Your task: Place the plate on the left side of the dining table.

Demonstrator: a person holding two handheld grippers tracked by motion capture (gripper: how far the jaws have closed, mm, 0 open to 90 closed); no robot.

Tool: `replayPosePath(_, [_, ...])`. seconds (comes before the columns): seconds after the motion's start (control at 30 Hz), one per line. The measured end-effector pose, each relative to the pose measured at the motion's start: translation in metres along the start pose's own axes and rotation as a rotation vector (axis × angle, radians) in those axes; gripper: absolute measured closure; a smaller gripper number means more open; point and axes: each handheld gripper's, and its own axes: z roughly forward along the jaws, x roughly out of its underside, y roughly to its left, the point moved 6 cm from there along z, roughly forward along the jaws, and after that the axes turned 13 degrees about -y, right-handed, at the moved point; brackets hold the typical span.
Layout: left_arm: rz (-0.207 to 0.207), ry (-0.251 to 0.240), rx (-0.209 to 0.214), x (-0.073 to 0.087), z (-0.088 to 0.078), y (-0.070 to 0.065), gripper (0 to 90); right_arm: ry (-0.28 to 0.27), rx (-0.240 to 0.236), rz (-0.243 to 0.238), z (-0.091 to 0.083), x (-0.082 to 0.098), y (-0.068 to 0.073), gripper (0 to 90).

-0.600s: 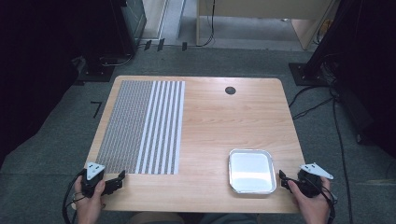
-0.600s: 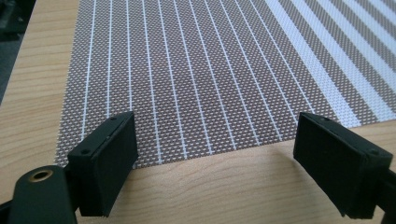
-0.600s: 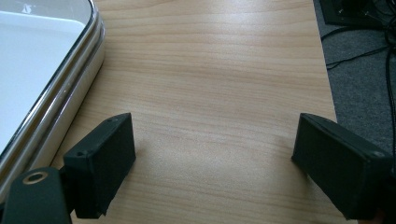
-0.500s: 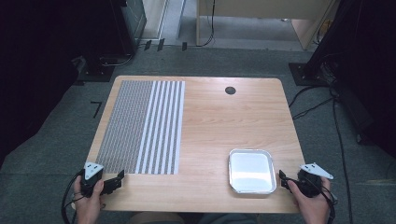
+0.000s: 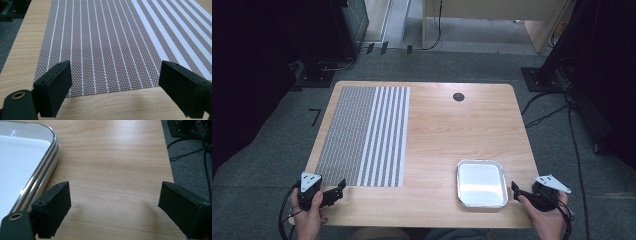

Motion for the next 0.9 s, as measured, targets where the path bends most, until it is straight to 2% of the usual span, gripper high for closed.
replayPosePath(0.2, [-0.012, -0.017, -0.004, -0.004, -0.001, -0.006, 11.5, -0.022, 0.012, 0.017, -0.003, -0.005, 0.002, 10.7])
replayPosePath(0.27, [0.063, -0.022, -0.059, -0.008, -0.001, -0.011, 11.6, -0.033, 0.020, 0.031, -0.004, -0.009, 0.003, 10.2])
replayPosePath(0.37, [0.028, -0.030, -0.026, -0.011, -0.002, -0.020, 11.5, -0.043, 0.028, 0.048, -0.006, -0.013, 0.003, 10.2])
replayPosePath(0.43, [0.042, -0.029, -0.027, -0.012, -0.001, -0.026, 11.5, -0.048, 0.033, 0.053, -0.007, -0.015, 0.003, 10.3])
replayPosePath(0.53, [0.041, -0.025, -0.011, -0.012, 0.000, -0.032, 11.5, -0.055, 0.035, 0.059, -0.008, -0.017, 0.004, 10.4])
replayPosePath(0.63, [0.051, -0.027, 0.009, -0.014, 0.002, -0.048, 11.5, -0.063, 0.036, 0.067, -0.010, -0.019, 0.004, 10.7])
replayPosePath(0.67, [0.051, -0.027, 0.009, -0.014, 0.002, -0.048, 11.5, -0.066, 0.037, 0.071, -0.010, -0.020, 0.004, 10.9])
replayPosePath(0.7, [0.065, -0.030, 0.017, -0.016, 0.003, -0.056, 11.5, -0.069, 0.039, 0.073, -0.011, -0.021, 0.004, 11.5])
replayPosePath(0.8, [0.082, -0.027, 0.036, -0.017, 0.006, -0.070, 11.5, -0.081, 0.045, 0.080, -0.013, -0.023, 0.005, 13.4])
replayPosePath(0.9, [0.087, -0.024, 0.059, -0.018, 0.009, -0.085, 11.4, -0.088, 0.044, 0.087, -0.014, -0.026, 0.006, 13.6])
